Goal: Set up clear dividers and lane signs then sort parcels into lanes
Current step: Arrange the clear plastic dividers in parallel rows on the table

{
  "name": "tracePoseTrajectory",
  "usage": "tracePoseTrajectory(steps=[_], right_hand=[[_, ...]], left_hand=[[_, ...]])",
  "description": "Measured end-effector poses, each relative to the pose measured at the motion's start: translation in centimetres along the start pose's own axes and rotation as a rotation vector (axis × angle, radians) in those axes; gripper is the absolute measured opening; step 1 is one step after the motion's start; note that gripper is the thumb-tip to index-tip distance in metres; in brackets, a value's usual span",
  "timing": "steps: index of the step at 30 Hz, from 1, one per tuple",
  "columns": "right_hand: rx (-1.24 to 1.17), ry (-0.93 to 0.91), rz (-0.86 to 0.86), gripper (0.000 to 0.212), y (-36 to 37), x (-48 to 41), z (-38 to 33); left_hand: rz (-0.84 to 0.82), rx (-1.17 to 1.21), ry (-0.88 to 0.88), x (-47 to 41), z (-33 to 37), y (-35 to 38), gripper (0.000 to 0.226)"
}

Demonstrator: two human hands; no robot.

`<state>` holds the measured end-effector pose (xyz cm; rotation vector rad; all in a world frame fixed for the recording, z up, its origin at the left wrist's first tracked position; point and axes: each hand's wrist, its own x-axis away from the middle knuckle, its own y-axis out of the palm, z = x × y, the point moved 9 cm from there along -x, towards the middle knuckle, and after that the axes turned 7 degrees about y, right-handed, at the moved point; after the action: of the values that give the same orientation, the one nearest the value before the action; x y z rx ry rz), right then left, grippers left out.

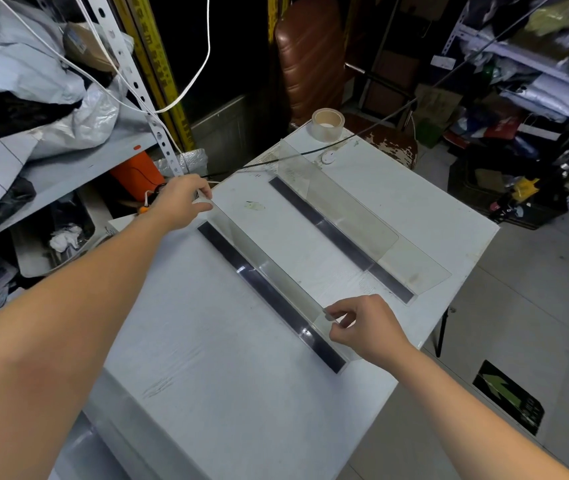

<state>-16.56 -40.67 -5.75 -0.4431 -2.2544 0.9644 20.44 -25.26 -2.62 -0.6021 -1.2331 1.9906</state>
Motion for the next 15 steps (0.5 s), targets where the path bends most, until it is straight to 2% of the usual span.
tracePoseTrajectory(steps=[15], right_hand=[[0.007,0.006,-0.008,0.029,-0.8,0.1,0.2]], left_hand=[[0.013,-0.024,-0.008,-0.7,1.1,0.2,0.015]])
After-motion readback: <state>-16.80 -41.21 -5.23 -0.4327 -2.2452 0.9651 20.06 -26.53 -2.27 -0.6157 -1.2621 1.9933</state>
